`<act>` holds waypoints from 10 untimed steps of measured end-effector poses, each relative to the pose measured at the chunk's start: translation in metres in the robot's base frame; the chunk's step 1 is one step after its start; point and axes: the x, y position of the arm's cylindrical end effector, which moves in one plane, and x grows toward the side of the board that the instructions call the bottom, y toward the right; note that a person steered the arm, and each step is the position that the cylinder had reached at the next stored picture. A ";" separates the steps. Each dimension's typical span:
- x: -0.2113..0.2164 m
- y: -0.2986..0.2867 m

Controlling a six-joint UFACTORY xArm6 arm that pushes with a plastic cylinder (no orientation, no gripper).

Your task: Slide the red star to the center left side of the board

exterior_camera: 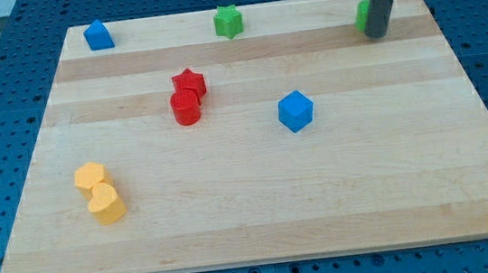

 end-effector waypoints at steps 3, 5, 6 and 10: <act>-0.040 -0.002; 0.003 -0.004; 0.008 -0.011; 0.046 -0.038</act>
